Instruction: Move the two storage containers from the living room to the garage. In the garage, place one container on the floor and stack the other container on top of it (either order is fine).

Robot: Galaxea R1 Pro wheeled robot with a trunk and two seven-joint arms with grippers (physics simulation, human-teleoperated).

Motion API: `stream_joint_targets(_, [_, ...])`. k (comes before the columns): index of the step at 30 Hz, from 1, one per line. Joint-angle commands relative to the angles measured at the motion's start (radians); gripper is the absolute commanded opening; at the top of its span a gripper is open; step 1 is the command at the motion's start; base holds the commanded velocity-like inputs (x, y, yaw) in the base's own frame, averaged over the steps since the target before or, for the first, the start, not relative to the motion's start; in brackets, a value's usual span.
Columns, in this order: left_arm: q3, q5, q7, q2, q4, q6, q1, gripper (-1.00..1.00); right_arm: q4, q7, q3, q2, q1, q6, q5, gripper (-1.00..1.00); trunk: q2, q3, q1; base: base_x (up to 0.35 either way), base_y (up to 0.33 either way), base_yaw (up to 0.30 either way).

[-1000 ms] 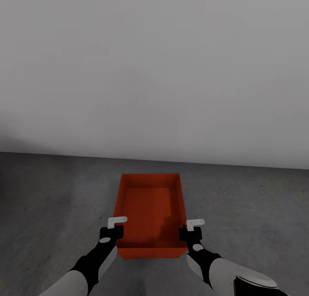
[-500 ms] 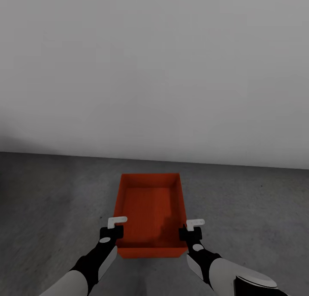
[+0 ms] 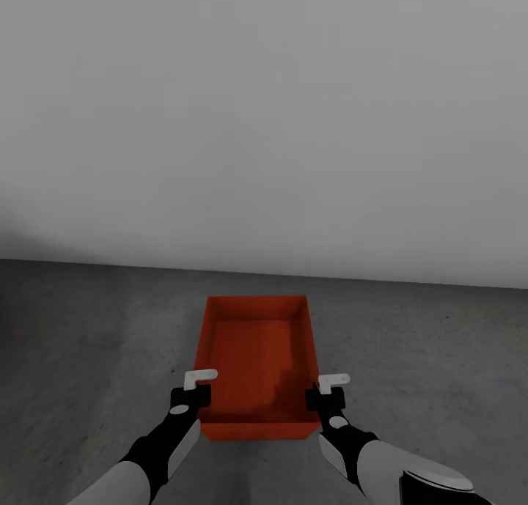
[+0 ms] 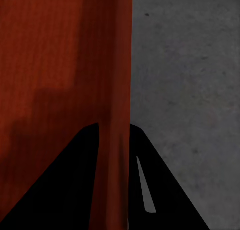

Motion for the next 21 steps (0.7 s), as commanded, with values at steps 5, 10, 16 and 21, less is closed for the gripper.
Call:
stream_joint_targets(5, [0.069,0.039,0.035,0.002,0.0,0.004,-0.001,-1.0,-0.001,-0.002,-0.025,0.0,-0.001,-0.028,0.0,-1.0,0.0,-0.001,0.0,0.112,0.0,0.0])
stream_joint_targets(10, [0.069,0.038,0.035,0.002,0.0,0.005,-0.001,-1.0,-0.001,-0.002,-0.025,0.0,-0.001,-0.028,0.0,-1.0,0.0,-0.001,0.0,0.047,0.0,0.0])
stream_joint_targets(16, [0.069,0.039,0.035,0.001,0.0,0.005,0.0,-1.0,-0.001,-0.003,-0.025,0.0,-0.001,-0.028,0.0,-1.0,0.0,-0.001,0.0,0.005,0.0,0.0])
stream_joint_targets(21, [0.007,-0.01,0.021,0.0,0.013,0.004,0.001,-1.0,-0.001,-0.002,-0.021,0.002,-0.001,-0.004,0.019,-1.0,0.0,-0.001,0.0,0.0,0.0,0.0])
